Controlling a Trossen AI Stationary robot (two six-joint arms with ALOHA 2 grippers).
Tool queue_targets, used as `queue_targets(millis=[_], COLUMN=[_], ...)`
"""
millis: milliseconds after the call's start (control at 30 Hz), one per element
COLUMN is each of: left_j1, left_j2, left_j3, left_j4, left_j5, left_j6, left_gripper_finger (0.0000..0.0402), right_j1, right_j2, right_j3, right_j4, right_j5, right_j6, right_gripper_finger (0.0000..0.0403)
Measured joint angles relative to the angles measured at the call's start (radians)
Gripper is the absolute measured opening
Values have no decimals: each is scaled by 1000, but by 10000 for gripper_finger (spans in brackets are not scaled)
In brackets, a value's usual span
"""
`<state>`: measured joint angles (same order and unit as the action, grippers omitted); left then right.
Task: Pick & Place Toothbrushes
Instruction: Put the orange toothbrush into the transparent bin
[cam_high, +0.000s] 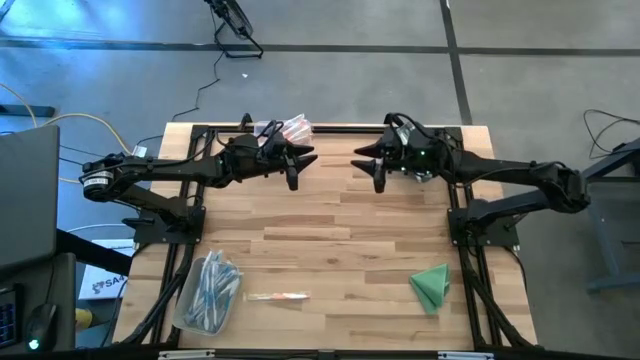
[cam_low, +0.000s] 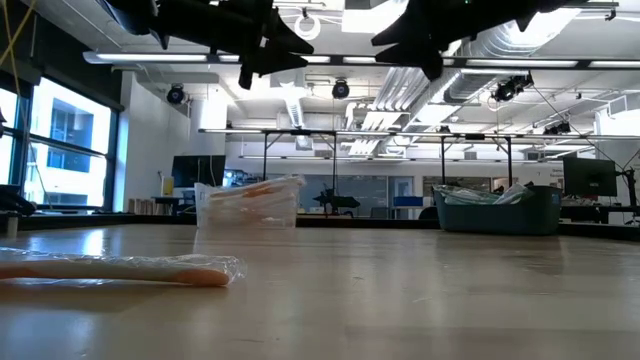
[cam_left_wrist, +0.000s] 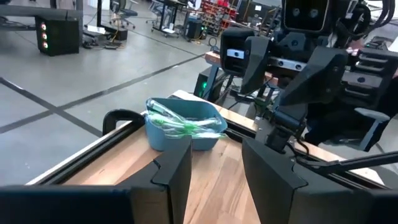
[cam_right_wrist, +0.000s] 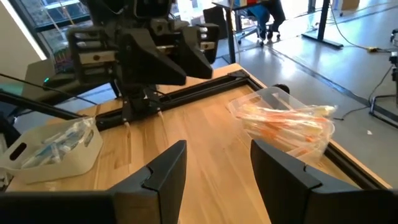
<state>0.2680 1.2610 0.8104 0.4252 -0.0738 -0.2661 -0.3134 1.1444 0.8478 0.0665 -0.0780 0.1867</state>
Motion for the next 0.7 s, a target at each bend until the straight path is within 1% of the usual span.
queue_targets(millis=[200,300,500,633,700], left_j1=[0,-1,-34,-96,-146], left_j2=[-4,-56,-232,-347,-381], left_j3=[0,-1,-1,0,6], left_j4=[-5,-76,-397,-584,-662], left_j5=[-33,-23,-18,-18,-37], left_j6=[32,69,77,39,-7], left_gripper_finger=[138,138,138,138,138], right_j1=[8,8,8,8,8], right_j2=[-2,-5,-5,-4,-4], right_j3=[0,0,0,0,0], right_j4=[17,16,-30,-46,-46], right_j5=[1,-2,0,-1,0], right_j6=[-7,-8,-8,-8,-8], right_gripper_finger=[172,172,172,172,172])
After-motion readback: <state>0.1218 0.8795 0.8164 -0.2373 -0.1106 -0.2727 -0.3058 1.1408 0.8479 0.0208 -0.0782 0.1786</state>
